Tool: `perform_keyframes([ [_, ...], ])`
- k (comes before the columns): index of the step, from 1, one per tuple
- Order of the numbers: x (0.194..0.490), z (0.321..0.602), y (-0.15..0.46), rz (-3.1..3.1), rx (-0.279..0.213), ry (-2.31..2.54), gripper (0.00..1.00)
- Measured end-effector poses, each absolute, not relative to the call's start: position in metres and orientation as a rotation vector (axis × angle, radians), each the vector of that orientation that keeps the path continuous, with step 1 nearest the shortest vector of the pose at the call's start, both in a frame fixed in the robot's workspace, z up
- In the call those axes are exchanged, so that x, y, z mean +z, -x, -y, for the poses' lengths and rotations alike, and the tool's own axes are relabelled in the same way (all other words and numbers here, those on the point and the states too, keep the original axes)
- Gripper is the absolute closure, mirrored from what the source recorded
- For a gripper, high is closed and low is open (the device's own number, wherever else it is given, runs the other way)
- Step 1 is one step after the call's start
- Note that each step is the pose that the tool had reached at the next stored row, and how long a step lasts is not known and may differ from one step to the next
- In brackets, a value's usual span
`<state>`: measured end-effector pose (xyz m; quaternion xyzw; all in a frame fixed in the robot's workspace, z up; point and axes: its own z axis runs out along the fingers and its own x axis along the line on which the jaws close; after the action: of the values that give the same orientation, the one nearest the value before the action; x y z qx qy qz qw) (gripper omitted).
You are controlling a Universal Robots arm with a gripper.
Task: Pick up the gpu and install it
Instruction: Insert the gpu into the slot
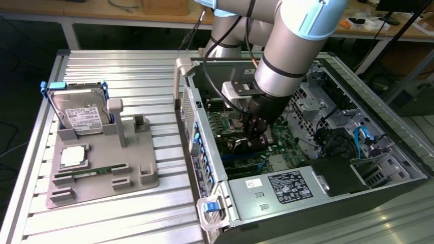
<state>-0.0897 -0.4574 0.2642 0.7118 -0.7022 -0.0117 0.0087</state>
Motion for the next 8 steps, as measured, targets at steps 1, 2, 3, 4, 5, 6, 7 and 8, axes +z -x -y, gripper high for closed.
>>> perform_keyframes([
  [1, 0.2642, 0.4574, 0.0897, 2.194, -0.037, -2.224, 0.73],
  [2, 0.2642, 0.4574, 0.0897, 2.194, -0.037, -2.224, 0.73],
  [3, 0.2642, 0.4574, 0.0897, 2.194, -0.037, -2.224, 0.73],
  [4, 0.2642, 0.4574, 0.0897, 2.194, -0.037, -2.224, 0.73],
  [5, 0.2642, 0.4575, 0.0897, 2.194, -0.037, -2.224, 0.73],
  [6, 0.2642, 0.4575, 0.0897, 2.194, -0.037, -2.224, 0.73],
  [7, 0.2642, 0.4575, 0.0899, 2.194, -0.037, -2.224, 0.73],
  [8, 0.2642, 0.4575, 0.0904, 2.194, -0.036, -2.224, 0.73],
])
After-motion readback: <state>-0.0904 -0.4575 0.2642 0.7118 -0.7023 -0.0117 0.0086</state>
